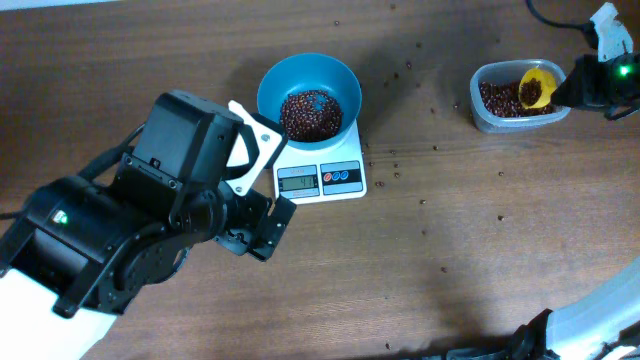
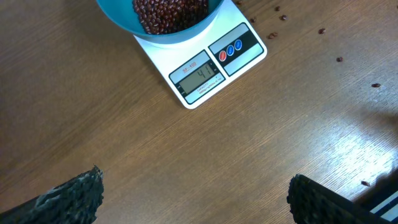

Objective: Scoop item into bowl and weigh 50g on scale

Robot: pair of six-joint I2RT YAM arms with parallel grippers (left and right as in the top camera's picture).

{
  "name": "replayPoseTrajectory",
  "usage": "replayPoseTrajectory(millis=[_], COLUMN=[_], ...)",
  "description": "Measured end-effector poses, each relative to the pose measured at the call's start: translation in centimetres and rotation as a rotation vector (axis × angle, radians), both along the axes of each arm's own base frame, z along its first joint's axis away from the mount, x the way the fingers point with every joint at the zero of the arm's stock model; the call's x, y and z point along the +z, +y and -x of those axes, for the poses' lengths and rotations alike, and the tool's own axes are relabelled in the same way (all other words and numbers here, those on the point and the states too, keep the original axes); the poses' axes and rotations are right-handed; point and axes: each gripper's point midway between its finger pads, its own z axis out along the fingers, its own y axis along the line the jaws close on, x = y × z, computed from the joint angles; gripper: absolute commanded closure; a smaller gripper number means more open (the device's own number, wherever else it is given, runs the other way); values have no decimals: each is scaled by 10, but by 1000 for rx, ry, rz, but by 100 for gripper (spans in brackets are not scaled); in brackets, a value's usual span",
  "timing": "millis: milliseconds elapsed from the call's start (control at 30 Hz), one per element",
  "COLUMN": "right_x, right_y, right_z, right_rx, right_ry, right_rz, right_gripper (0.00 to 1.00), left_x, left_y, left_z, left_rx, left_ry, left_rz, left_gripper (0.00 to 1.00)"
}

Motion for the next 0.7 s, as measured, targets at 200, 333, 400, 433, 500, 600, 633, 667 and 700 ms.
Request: replayPoseTrajectory(millis=[200,333,400,433,500,600,633,667,700], right_x=[0,6,15,20,30,31,31,31,31], right_y=[-5,-7,-9,-9,-10,-9,-9,-9,-9], right_z=[-2,-2,-1,-1,0,1,1,1,0], right_rx=[-2,-6,-9,-10,-12,-11,-11,-11,-11], right_ry=[-3,-15,-33,-45,-66,-64,-64,-64,-65], right_rz=[28,48,68,79,95,94,94,94,95], right_gripper=[83,86,90,92,96,96,96,96,96], left_x=[0,0,0,0,0,0,0,0,0], left_y=[0,0,0,0,0,0,0,0,0], left_z=[0,0,0,0,0,0,0,0,0], left_rx=[0,0,0,0,0,0,0,0,0], left_ry=[0,0,0,0,0,0,0,0,0], left_rz=[0,0,0,0,0,0,0,0,0], left_gripper=[1,1,1,1,1,1,1,1,1])
